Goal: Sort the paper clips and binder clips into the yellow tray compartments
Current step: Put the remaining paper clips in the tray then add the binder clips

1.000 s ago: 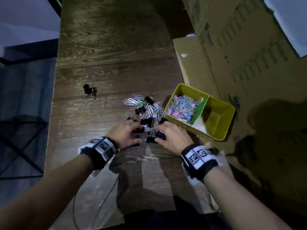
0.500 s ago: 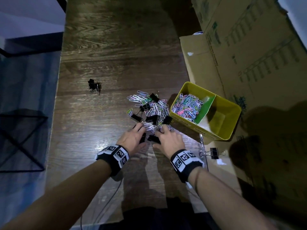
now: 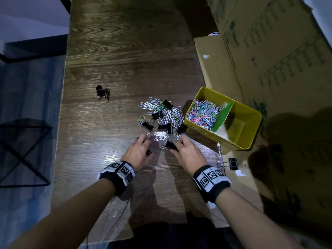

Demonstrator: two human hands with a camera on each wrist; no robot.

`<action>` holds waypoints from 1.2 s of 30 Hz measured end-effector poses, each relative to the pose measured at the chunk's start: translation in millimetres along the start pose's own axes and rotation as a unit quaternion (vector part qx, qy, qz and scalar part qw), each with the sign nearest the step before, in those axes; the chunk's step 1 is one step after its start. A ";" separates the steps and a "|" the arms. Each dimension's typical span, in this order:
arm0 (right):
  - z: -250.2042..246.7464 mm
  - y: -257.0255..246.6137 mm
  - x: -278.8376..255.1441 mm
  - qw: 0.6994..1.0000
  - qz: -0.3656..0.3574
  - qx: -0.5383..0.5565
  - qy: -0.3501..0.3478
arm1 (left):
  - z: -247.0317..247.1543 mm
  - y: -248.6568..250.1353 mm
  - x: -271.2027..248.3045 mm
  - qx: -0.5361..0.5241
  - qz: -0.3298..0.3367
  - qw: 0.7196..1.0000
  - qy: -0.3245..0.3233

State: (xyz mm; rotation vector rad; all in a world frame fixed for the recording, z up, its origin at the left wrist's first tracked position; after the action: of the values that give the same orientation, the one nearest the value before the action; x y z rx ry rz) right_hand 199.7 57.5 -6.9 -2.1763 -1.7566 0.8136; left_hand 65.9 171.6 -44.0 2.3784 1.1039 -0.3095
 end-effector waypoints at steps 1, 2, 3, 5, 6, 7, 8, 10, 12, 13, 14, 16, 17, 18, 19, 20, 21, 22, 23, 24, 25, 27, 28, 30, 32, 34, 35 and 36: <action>-5.8 2.6 -6.4 0.999 0.004 0.016 0.028 | -1.5 -5.8 -3.6 -0.013 -0.005 1.000 0.007; -10.5 7.1 -13.5 0.998 0.012 0.026 0.056 | -2.8 -12.0 -6.9 -0.023 -0.011 1.000 0.015; -13.9 12.7 -20.8 0.996 0.025 0.028 0.080 | -4.4 -18.7 -9.7 -0.029 -0.020 0.999 0.025; -17.7 26.2 -36.6 0.991 0.071 0.023 0.109 | -8.0 -31.6 -12.2 -0.019 -0.042 0.998 0.042; -17.4 34.1 -43.8 0.989 0.102 0.021 0.109 | -10.3 -37.8 -11.4 -0.002 -0.063 0.997 0.043; -16.4 41.3 -50.4 0.986 0.134 0.021 0.102 | -12.8 -42.9 -9.9 0.020 -0.087 0.995 0.039; -15.1 48.2 -56.1 0.982 0.158 0.025 0.098 | -16.4 -45.2 -8.1 0.049 -0.101 0.993 0.038; -14.6 58.4 -64.3 0.976 0.195 0.033 0.093 | -28.4 -40.9 -3.5 0.124 -0.110 0.985 0.053; -15.9 61.5 -68.9 0.972 0.228 0.020 0.058 | -45.0 -28.7 3.7 0.174 -0.131 0.974 0.068; -17.6 60.9 -70.0 0.970 0.240 0.003 0.037 | -52.3 -21.9 9.8 0.168 -0.139 0.973 0.072; -20.6 58.6 -70.4 0.969 0.247 -0.018 0.019 | -59.0 -13.8 17.5 0.143 -0.138 0.977 0.077; -28.4 49.4 -66.5 0.968 0.244 -0.061 0.005 | -68.4 6.5 35.6 0.077 -0.096 0.989 0.079; -33.3 42.8 -62.1 0.969 0.234 -0.074 0.012 | -71.3 17.9 45.2 0.055 -0.067 0.994 0.070; -38.3 35.8 -56.5 0.972 0.220 -0.077 0.026 | -72.5 28.0 54.9 0.045 -0.046 0.997 0.053; -42.3 28.8 -49.5 0.976 0.200 -0.073 0.044 | -72.3 35.9 64.2 0.046 -0.039 0.998 0.030; -44.5 22.5 -40.5 0.981 0.174 -0.067 0.055 | -71.6 41.8 72.9 0.055 -0.039 0.998 0.005; -45.0 16.7 -30.2 0.986 0.144 -0.063 0.054 | -70.2 46.1 80.9 0.066 -0.041 0.997 -0.015; -43.7 12.1 -19.4 0.990 0.116 -0.060 0.043 | -67.2 48.4 88.0 0.076 -0.039 0.996 -0.030; -40.9 9.7 -9.0 0.993 0.096 -0.058 0.029 | -63.0 48.9 94.3 0.082 -0.036 0.995 -0.040; -38.1 8.7 0.7 0.995 0.084 -0.058 0.016 | -60.9 50.3 98.1 0.079 -0.030 0.995 -0.043; -35.3 8.9 8.6 0.995 0.077 -0.061 0.004 | -59.3 49.7 101.2 0.071 -0.026 0.996 -0.042; -29.5 9.8 20.2 0.995 0.064 -0.073 -0.013 | -63.1 45.7 103.4 0.063 -0.019 0.998 -0.022; -26.7 11.3 23.9 0.995 0.060 -0.080 -0.018 | -68.4 41.6 104.4 0.057 -0.020 0.998 -0.005; -24.2 15.6 28.1 0.994 0.055 -0.091 -0.018 | -84.4 31.7 109.9 0.037 -0.027 0.998 0.038; -23.3 18.9 31.1 0.993 0.050 -0.108 -0.011 | -101.3 23.0 121.3 0.043 -0.049 0.995 0.069; -21.0 19.5 35.0 0.992 0.038 -0.119 -0.008 | -113.2 21.6 136.9 0.064 -0.079 0.992 0.071; -19.7 19.5 36.9 0.992 0.033 -0.118 -0.007 | -114.8 22.1 145.4 0.074 -0.091 0.991 0.064; -19.0 19.4 38.2 0.993 0.031 -0.117 -0.005 | -116.4 25.8 150.7 0.084 -0.105 0.990 0.054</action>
State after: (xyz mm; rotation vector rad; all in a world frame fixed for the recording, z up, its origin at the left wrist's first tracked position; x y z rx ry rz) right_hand 231.1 92.0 -11.5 -2.3882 -1.8821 0.6632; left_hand 182.6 316.6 3.7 2.4514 1.4338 -0.3622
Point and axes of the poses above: each hand's wrist, its own x-axis towards the middle knuckle, its own z-axis out of the palm, y = z × x, the point moved 5 cm from there along x, towards the middle knuckle, and after that the axes turned 12 degrees about -z, right-handed, at the moved point
